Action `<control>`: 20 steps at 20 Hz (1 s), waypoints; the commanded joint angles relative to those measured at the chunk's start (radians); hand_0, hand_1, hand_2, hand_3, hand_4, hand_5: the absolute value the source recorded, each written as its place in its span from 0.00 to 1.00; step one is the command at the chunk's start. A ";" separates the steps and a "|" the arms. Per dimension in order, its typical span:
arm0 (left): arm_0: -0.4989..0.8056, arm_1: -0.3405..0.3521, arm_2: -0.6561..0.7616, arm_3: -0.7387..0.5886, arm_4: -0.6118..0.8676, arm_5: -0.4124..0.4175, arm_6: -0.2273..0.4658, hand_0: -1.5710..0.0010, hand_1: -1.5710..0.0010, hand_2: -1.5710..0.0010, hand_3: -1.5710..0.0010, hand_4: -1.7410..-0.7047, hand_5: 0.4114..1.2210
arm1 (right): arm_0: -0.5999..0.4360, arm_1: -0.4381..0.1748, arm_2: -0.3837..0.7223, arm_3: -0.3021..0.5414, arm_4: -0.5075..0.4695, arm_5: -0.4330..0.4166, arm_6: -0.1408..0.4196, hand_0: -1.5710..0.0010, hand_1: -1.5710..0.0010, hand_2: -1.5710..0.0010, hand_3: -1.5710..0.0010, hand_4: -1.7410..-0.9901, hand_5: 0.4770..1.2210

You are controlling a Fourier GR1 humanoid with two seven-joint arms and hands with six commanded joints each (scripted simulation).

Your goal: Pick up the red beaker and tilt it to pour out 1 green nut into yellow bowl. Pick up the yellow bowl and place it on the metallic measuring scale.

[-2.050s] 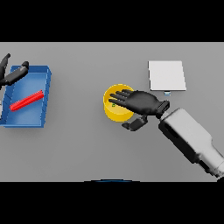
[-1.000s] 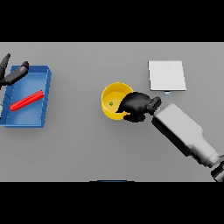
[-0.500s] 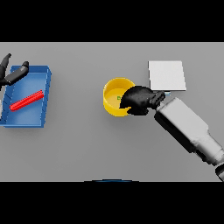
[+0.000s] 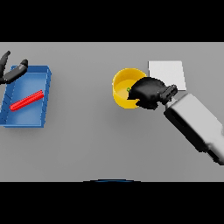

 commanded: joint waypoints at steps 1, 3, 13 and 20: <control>-0.002 0.000 -0.002 0.002 0.001 -0.005 0.004 1.00 1.00 1.00 1.00 0.91 0.36 | -0.012 -0.002 -0.021 0.010 -0.010 0.002 0.014 0.03 0.00 0.03 0.25 0.00 1.00; 0.013 -0.003 0.001 -0.012 0.007 -0.003 0.019 1.00 1.00 1.00 1.00 0.90 0.37 | -0.031 -0.028 -0.040 0.032 -0.007 -0.008 0.020 0.02 0.00 0.05 0.24 0.00 1.00; 0.032 -0.005 0.009 -0.063 0.027 0.003 0.073 1.00 1.00 1.00 1.00 0.86 0.43 | -0.118 -0.089 -0.129 0.306 0.024 -0.204 -0.050 0.00 0.00 0.01 0.26 0.00 1.00; 0.033 -0.001 0.005 -0.093 0.026 0.003 0.129 1.00 1.00 1.00 1.00 0.85 0.46 | -0.157 -0.061 -0.160 0.546 0.036 -0.313 -0.077 0.00 0.00 0.06 0.23 0.00 1.00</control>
